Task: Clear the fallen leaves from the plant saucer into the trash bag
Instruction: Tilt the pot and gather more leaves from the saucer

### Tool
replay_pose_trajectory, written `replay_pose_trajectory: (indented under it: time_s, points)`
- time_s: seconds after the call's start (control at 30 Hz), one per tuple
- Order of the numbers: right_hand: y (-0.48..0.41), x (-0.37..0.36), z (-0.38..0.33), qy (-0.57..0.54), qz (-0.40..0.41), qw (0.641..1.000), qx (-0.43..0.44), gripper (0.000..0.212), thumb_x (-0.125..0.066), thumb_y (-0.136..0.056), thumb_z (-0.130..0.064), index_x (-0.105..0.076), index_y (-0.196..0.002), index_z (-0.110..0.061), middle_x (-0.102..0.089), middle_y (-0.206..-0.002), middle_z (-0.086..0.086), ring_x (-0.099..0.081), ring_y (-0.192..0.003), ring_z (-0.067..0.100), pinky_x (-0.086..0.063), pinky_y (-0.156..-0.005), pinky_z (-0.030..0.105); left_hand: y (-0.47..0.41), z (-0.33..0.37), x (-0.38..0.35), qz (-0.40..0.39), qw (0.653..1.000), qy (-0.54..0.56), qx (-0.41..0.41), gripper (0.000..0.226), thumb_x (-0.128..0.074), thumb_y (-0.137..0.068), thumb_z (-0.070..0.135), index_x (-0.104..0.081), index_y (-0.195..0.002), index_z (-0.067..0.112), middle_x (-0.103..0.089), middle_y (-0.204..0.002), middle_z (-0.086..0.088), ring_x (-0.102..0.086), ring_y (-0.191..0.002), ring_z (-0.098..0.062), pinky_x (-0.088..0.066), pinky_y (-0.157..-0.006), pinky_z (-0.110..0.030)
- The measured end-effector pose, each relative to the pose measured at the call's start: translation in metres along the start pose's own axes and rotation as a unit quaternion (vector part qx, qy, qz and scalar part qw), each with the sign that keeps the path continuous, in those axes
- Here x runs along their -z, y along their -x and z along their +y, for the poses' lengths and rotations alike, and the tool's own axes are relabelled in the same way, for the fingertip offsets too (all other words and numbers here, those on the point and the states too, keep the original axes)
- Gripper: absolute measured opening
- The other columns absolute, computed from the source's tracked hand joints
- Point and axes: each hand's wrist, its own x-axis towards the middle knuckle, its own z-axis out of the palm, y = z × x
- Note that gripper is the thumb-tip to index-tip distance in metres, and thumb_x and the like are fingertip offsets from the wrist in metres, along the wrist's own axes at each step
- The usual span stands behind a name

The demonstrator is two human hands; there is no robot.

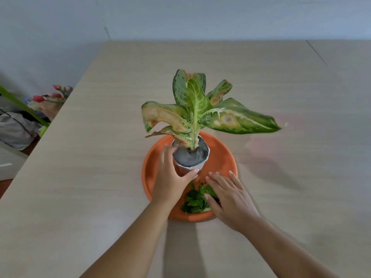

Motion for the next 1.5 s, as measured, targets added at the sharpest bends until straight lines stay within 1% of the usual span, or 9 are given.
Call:
replay_pose_trajectory:
  time_s: [0.07,0.17,0.33,0.47,0.6,0.8,1.0,1.17,1.5]
  points:
    - [-0.008,0.005,-0.009,-0.010,-0.044,0.999,0.002,0.064,-0.024,-0.094,-0.056,-0.042,-0.143,-0.020,-0.039,-0.151,-0.003,-0.026,-0.144,0.014,-0.007,-0.119,0.031,0.012,-0.001,0.011,0.000,0.999,0.019,0.046,0.081,-0.080,-0.073,0.041,-0.035,-0.140,0.029,-0.042,-0.142,0.012,-0.040,-0.130,-0.003,-0.038,-0.102,-0.019]
    - [-0.016,0.011,-0.026,-0.053,-0.110,0.993,0.005,0.061,-0.024,-0.096,-0.057,-0.039,-0.144,-0.023,-0.030,-0.156,-0.004,-0.018,-0.146,0.016,-0.018,-0.116,0.035,0.033,-0.003,0.026,-0.002,0.994,-0.006,0.113,0.059,-0.067,-0.086,0.039,-0.041,-0.137,0.028,-0.047,-0.137,0.012,-0.046,-0.125,-0.006,-0.042,-0.100,-0.025]
    - [-0.006,0.032,-0.028,-0.161,-0.123,0.979,-0.015,0.047,-0.044,-0.098,-0.039,-0.042,-0.141,-0.018,-0.040,-0.149,0.001,-0.031,-0.139,0.017,-0.026,-0.111,0.033,0.065,-0.017,0.035,-0.119,0.977,-0.174,0.022,0.027,-0.058,-0.089,0.024,-0.060,-0.116,0.017,-0.064,-0.109,0.001,-0.058,-0.105,-0.019,-0.043,-0.102,-0.038]
    - [0.002,0.036,-0.014,-0.101,-0.104,0.988,-0.048,0.052,-0.042,-0.099,-0.036,-0.033,-0.147,-0.016,-0.026,-0.157,0.000,-0.014,-0.147,0.015,-0.020,-0.115,0.032,0.069,-0.017,0.037,-0.157,0.954,-0.256,0.003,0.039,-0.054,-0.086,0.016,-0.059,-0.125,0.013,-0.063,-0.123,-0.002,-0.054,-0.118,-0.023,-0.020,-0.117,-0.035]
    - [0.014,0.034,-0.028,-0.093,-0.110,0.989,-0.039,0.052,-0.044,-0.098,-0.035,-0.035,-0.145,-0.015,-0.030,-0.154,0.001,-0.022,-0.143,0.016,-0.021,-0.114,0.029,0.064,-0.016,0.048,-0.205,0.940,-0.272,0.015,0.052,-0.052,-0.086,0.019,-0.050,-0.138,0.013,-0.053,-0.142,-0.004,-0.045,-0.132,-0.024,-0.027,-0.116,-0.035]
    - [0.037,0.031,-0.064,-0.114,-0.146,0.981,-0.064,0.054,-0.046,-0.096,-0.030,-0.033,-0.146,-0.013,-0.035,-0.150,0.003,-0.029,-0.140,0.021,-0.024,-0.113,0.033,0.067,-0.016,0.075,-0.250,0.922,-0.296,0.015,0.057,-0.053,-0.085,0.020,-0.047,-0.142,0.015,-0.048,-0.147,-0.003,-0.040,-0.136,-0.023,-0.020,-0.117,-0.031]
    - [0.041,0.021,-0.080,-0.167,-0.151,0.962,-0.156,0.060,-0.058,-0.091,-0.029,-0.036,-0.145,-0.015,-0.040,-0.144,0.004,-0.035,-0.131,0.027,-0.031,-0.109,0.037,0.072,-0.016,0.080,-0.324,0.899,-0.293,-0.018,0.074,-0.057,-0.080,0.054,-0.040,-0.144,0.023,-0.046,-0.144,0.000,-0.042,-0.131,-0.024,-0.034,-0.110,-0.039]
    - [0.031,0.022,-0.082,-0.129,-0.209,0.954,-0.173,0.069,-0.068,-0.084,-0.031,-0.037,-0.145,-0.023,-0.040,-0.138,0.007,-0.037,-0.126,0.032,-0.034,-0.105,0.038,0.071,-0.013,0.061,-0.379,0.883,-0.272,-0.059,0.086,-0.064,-0.073,0.065,-0.036,-0.146,0.028,-0.044,-0.140,0.004,-0.042,-0.123,-0.022,-0.038,-0.103,-0.036]
    - [0.025,0.010,-0.086,-0.119,-0.185,0.957,-0.189,0.052,-0.073,-0.078,-0.021,-0.055,-0.127,-0.026,-0.042,-0.109,0.003,-0.050,-0.104,0.028,-0.045,-0.089,0.036,0.068,-0.025,0.051,-0.364,0.914,-0.176,-0.029,0.048,-0.073,-0.074,0.028,-0.064,-0.120,0.020,-0.049,-0.109,-0.002,-0.047,-0.105,-0.024,-0.044,-0.091,-0.037]
